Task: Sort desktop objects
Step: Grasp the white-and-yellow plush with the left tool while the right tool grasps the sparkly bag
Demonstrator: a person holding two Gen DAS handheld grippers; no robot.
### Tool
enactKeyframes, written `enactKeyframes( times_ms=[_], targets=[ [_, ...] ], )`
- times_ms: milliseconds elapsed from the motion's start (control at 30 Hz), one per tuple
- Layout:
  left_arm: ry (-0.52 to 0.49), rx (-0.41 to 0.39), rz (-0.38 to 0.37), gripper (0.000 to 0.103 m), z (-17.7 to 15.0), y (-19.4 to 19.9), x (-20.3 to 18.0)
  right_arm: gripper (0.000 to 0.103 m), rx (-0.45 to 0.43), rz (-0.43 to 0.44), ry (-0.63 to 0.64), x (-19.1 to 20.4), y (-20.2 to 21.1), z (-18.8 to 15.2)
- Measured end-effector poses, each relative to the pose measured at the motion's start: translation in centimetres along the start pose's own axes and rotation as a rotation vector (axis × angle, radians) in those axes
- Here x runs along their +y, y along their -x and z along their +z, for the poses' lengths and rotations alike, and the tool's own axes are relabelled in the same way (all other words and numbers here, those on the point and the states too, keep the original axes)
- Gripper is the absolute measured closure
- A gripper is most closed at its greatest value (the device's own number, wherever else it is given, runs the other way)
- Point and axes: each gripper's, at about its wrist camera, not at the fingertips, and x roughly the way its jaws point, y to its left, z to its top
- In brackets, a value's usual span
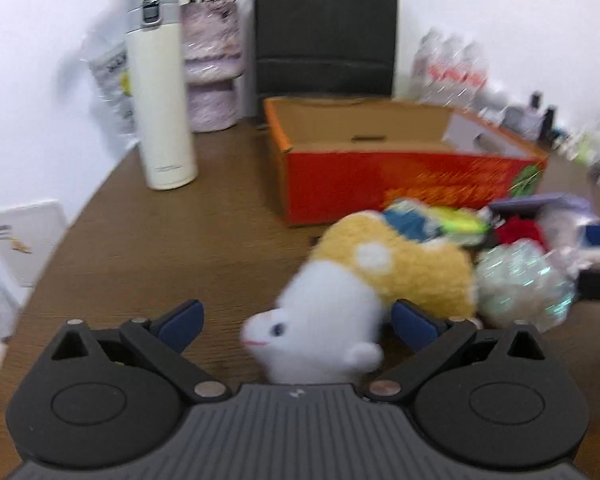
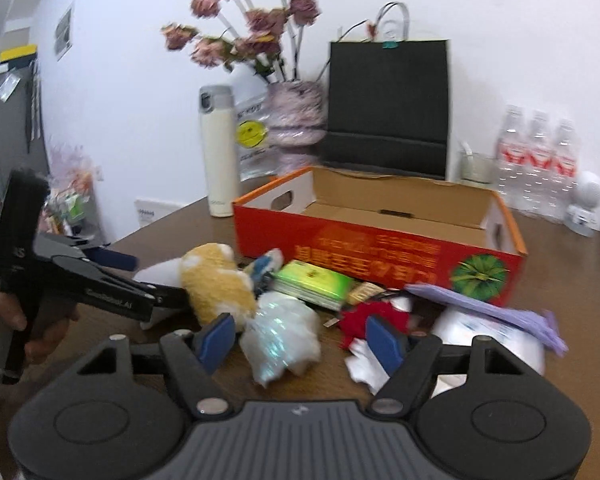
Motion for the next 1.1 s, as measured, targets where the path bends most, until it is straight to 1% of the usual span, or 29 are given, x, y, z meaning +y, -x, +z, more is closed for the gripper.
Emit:
enactKeyframes(
  times_ms=[33,67,100,133,167,200,267,300,400,467,533,600,633,667,700,733,767,800,833,900,933,1000,1067,1100],
  targets=[
    [-0.001,0.001,-0.033,0.018,-0.1,0.2,-0.1,0.041,0.018,0.005,0.003,0.3,-0.9,0.3],
    [-0.002,0.01,-0.05,0.028,-0.3,0.3,-0.4,0.048,0.038,0.015,0.0,0.5,-1.7,0.6],
    [-0.007,0.021,-0.046,0.033,-0.4,0.3,-0.6,0.054,0.063,0.032,-0.001,0.6,-2.5,0.8],
    [-0.012,0.027,-0.039,0.038,-0.6,0.3,-0.8,0.066,0.08,0.045,0.001,0.8,-3.1,0.8],
    [-0.013,0.024,-0.034,0.04,-0.7,0.5,-1.0,0.072,0.097,0.044,0.004,1.0,-3.5,0.8],
    [-0.013,0.021,-0.028,0.041,-0.8,0.8,-1.2,0.072,0.111,0.029,0.012,1.2,-4.0,0.7],
    [0.009,0.021,-0.008,0.044,-1.2,1.5,-1.5,0.078,0.091,0.013,0.026,1.6,-3.5,0.6],
    [0.032,0.02,0.019,0.044,-1.2,2.1,-1.8,0.08,0.088,0.018,0.024,1.6,-3.2,0.5],
    [0.054,-0.007,0.094,0.045,-2.4,4.8,-3.5,0.081,0.053,0.029,0.022,1.6,-0.9,0.4],
    [0.088,0.01,0.132,0.043,-3.5,6.1,-4.4,0.08,0.036,0.024,0.025,1.1,0.9,0.2],
    [0.103,0.044,0.173,0.041,-5.0,7.0,-5.4,0.08,0.059,0.028,0.008,0.6,2.4,-0.4],
    [0.072,0.063,0.175,0.036,-5.9,8.0,-6.7,0.079,0.09,0.018,0.001,0.5,3.7,-1.6],
    [0.062,0.067,0.153,0.03,-6.1,8.6,-7.2,0.079,0.104,0.016,0.003,0.5,4.2,-2.3],
    [0.049,0.058,0.112,0.021,-6.1,9.3,-7.7,0.079,0.113,0.011,0.001,0.6,4.8,-2.9],
    [0.041,0.041,0.085,0.016,-5.9,9.8,-7.9,0.079,0.119,0.006,-0.008,0.6,5.1,-3.4],
    [0.039,0.024,0.082,0.013,-5.7,10.0,-8.0,0.079,0.123,0.006,-0.023,0.5,5.6,-3.9],
    [0.039,0.03,0.099,0.014,-5.4,9.7,-7.9,0.079,0.124,0.006,-0.034,0.4,5.8,-4.4],
    [0.044,0.05,0.117,0.015,-5.3,9.1,-7.7,0.079,0.124,0.0,-0.04,0.4,5.9,-4.7],
    [0.052,0.069,0.126,0.021,-5.1,8.5,-7.6,0.079,0.123,-0.011,-0.039,0.3,6.0,-5.1],
    [0.069,0.089,0.111,0.032,-4.9,7.6,-7.2,0.078,0.121,-0.037,-0.022,0.3,6.1,-5.3],
    [0.08,0.096,0.105,0.047,-4.9,7.3,-7.1,0.078,0.12,-0.046,-0.014,0.3,6.2,-5.4],
    [0.112,0.09,0.106,0.052,-5.1,7.1,-6.8,0.078,0.122,-0.048,-0.008,0.2,6.3,-5.7],
    [0.117,0.067,0.106,0.056,-5.5,7.5,-6.9,0.078,0.131,-0.055,-0.009,0.1,6.1,-6.0],
    [0.111,0.056,0.105,0.057,-5.5,7.9,-7.1,0.078,0.13,-0.062,-0.015,0.0,5.9,-6.2]
  ],
)
